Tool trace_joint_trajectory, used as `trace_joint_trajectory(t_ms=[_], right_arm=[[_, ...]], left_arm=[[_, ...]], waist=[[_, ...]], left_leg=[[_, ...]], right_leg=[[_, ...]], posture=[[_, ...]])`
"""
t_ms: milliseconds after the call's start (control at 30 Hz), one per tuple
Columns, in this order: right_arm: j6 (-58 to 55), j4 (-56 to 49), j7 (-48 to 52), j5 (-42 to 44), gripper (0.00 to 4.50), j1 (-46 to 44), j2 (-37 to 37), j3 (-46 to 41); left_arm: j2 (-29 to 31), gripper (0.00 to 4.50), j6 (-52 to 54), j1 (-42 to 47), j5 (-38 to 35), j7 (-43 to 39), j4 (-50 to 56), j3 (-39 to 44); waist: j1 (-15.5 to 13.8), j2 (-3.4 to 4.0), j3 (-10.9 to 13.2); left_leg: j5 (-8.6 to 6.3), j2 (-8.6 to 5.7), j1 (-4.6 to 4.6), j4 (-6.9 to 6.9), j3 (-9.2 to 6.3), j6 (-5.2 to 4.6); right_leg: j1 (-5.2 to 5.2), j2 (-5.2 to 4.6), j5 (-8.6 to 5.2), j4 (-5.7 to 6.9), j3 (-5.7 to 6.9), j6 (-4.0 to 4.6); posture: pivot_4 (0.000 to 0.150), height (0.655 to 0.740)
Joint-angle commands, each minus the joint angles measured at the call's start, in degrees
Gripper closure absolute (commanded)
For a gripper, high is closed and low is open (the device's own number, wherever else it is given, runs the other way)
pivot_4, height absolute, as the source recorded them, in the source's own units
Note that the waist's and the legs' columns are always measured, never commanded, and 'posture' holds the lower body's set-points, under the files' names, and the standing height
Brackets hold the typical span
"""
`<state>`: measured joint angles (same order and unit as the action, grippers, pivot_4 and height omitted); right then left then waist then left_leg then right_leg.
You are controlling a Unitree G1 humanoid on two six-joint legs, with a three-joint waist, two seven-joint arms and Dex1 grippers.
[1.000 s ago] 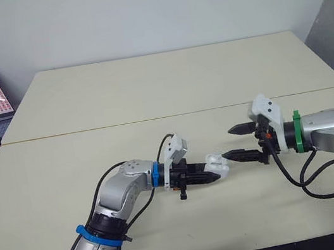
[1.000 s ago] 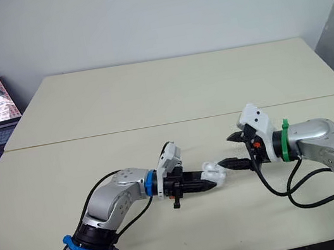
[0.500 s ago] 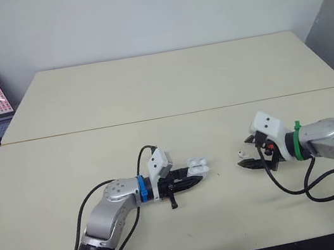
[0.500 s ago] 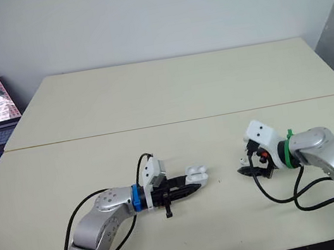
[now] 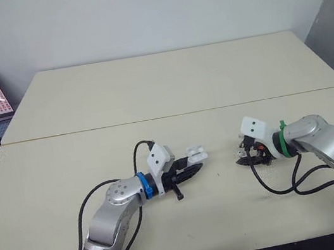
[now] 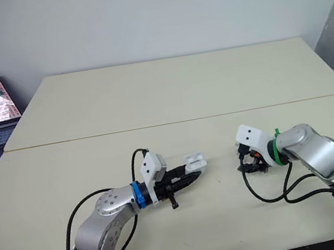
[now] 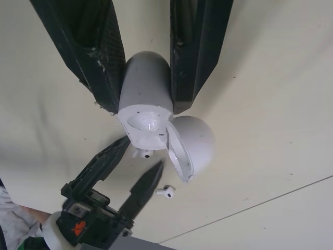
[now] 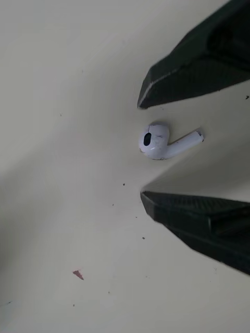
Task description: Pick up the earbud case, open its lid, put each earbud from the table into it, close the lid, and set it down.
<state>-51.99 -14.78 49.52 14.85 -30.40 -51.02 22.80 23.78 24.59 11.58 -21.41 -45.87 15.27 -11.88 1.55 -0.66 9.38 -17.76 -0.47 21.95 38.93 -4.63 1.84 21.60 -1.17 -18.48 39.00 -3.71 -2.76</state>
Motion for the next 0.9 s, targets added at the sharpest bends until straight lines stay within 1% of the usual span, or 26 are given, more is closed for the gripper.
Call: trace_joint_trajectory(t_ms=[33, 100, 133, 267, 367, 433, 500, 667, 733, 833, 900], right_arm=[[0.4, -0.8, 1.4, -0.8, 3.06, -0.4, -0.3, -0.8], [-0.1, -1.3, 1.7, -0.7, 3.85, -0.1, -0.2, -1.2], [-0.2, -1.5, 1.8, -0.7, 4.10, 0.1, -0.3, -1.3], [3.1, -4.0, 5.0, 0.3, 4.11, 1.5, -2.0, -2.5], [8.0, -9.2, 12.2, 3.5, 4.11, 4.9, -6.6, -5.0], [10.3, -11.2, 15.0, 4.0, 4.11, 7.3, -9.7, -6.1], [15.7, -12.0, 17.3, 2.1, 4.11, 10.7, -13.0, -6.7], [29.0, -9.0, 21.7, -4.5, 4.11, 18.3, -20.2, -6.8], [30.8, -7.7, 22.1, -6.5, 4.11, 19.9, -21.5, -6.9], [31.3, -7.3, 22.4, -6.2, 4.11, 21.7, -21.7, -8.7], [29.1, -7.8, 21.8, -6.1, 4.11, 22.9, -22.1, -9.9]], left_arm=[[0.1, 3.74, -0.6, 0.3, -0.4, 0.2, 2.3, 0.9], [0.2, 3.74, -0.5, 0.3, -0.5, 0.2, 2.4, 1.0], [0.2, 3.74, -0.5, 0.3, -0.5, 0.2, 2.5, 1.0], [0.5, 3.74, -0.4, 0.3, -0.6, 0.1, 2.7, 1.0], [1.8, 3.74, -0.7, 0.0, -0.5, -1.1, 3.3, 1.0], [2.6, 3.74, -0.9, -0.2, -0.6, -1.7, 3.6, 1.1], [3.4, 3.74, -1.2, -0.3, -0.8, -2.4, 3.9, 1.2], [5.8, 3.74, -3.0, -0.3, -0.1, -6.0, 3.7, 0.3], [6.1, 3.74, -3.5, -0.2, 0.2, -6.5, 3.5, 0.2], [6.2, 3.74, -3.8, 0.2, 0.2, -6.9, 3.4, 0.3], [6.1, 3.74, -3.7, 0.2, 0.1, -6.9, 3.6, 0.3]], waist=[[0.0, 0.00, 0.0], [0.0, 0.00, 0.0], [0.0, 0.00, 0.0], [0.0, 0.00, 0.0], [0.0, 0.00, 0.0], [-0.1, 0.00, 0.0], [-0.1, 0.00, 0.0], [-0.1, 0.00, 0.0], [-0.1, 0.01, 0.0], [0.0, 0.01, 0.0], [-0.1, 0.01, 0.0]], left_leg=[[0.00, 0.00, 0.00, 0.00, 0.00, 0.00], [0.00, 0.00, 0.00, 0.00, 0.00, 0.00], [0.00, 0.00, 0.00, 0.00, 0.00, 0.00], [0.00, 0.00, 0.00, 0.00, 0.00, 0.00], [0.00, 0.00, 0.02, -0.01, -0.02, 0.00], [0.00, 0.00, 0.03, -0.01, -0.02, 0.00], [0.00, 0.00, 0.00, 0.00, -0.02, 0.00], [0.00, 0.02, -0.07, 0.00, -0.01, 0.00], [0.00, 0.02, -0.08, -0.01, 0.00, 0.00], [0.00, 0.03, -0.10, 0.00, 0.01, 0.00], [0.00, 0.03, -0.10, 0.00, -0.01, 0.00]], right_leg=[[0.00, 0.00, 0.00, 0.00, 0.00, 0.00], [0.00, 0.00, 0.00, 0.00, 0.00, 0.00], [0.00, 0.00, 0.00, 0.00, 0.01, 0.00], [-0.01, 0.00, 0.00, 0.00, 0.01, 0.00], [0.00, 0.00, 0.00, -0.02, 0.04, 0.00], [0.00, 0.00, 0.00, -0.03, 0.05, 0.00], [-0.06, 0.00, 0.00, -0.03, 0.05, 0.00], [-0.11, 0.00, 0.00, -0.03, 0.07, 0.00], [-0.12, 0.00, 0.00, -0.03, 0.06, 0.00], [-0.12, 0.00, 0.00, -0.02, 0.03, 0.00], [-0.12, 0.00, 0.00, -0.01, 0.05, 0.00]], posture=[[0.150, 0.7400], [0.150, 0.7400], [0.150, 0.7400], [0.150, 0.7400], [0.150, 0.7400], [0.150, 0.7400], [0.150, 0.7400], [0.150, 0.7400], [0.150, 0.7400], [0.150, 0.7400], [0.150, 0.7400]])
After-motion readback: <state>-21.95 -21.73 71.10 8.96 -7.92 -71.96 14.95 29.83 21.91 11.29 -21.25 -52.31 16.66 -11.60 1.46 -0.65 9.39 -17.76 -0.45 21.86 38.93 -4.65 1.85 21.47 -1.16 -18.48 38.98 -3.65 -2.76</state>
